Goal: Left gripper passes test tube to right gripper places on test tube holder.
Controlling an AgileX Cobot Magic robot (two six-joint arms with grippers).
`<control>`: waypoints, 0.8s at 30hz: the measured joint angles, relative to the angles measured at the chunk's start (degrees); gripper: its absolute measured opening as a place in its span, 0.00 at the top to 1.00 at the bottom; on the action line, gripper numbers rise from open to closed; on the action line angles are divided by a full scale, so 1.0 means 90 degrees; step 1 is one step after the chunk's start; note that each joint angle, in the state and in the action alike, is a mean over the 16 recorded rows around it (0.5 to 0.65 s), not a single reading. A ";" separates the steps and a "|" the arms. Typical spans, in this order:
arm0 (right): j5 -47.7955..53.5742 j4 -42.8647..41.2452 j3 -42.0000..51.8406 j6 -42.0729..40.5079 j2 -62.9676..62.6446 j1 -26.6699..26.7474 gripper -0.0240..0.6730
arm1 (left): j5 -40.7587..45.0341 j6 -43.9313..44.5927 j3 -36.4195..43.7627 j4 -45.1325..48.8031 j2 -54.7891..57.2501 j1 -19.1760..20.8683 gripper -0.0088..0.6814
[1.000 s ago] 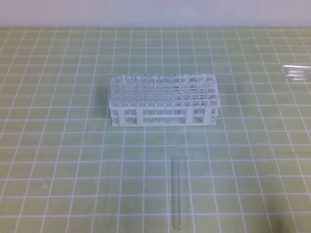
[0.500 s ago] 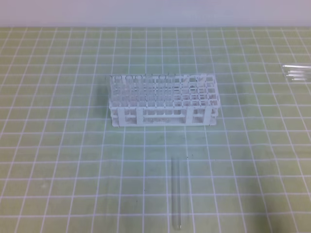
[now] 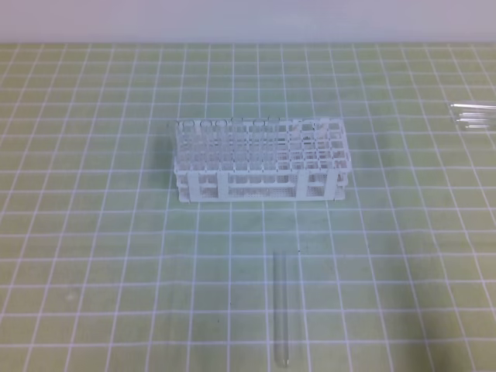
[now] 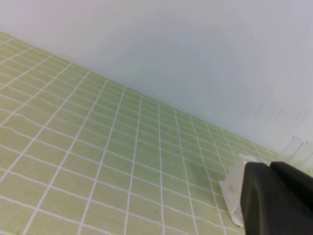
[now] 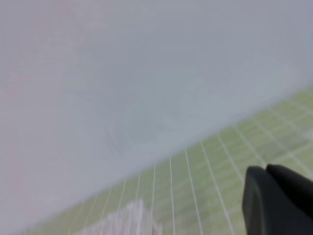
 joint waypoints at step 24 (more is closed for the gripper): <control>0.4224 -0.1165 -0.3794 -0.0133 0.4352 0.0000 0.99 | 0.3301 0.0458 -0.4000 0.0021 0.4970 -0.0616 0.99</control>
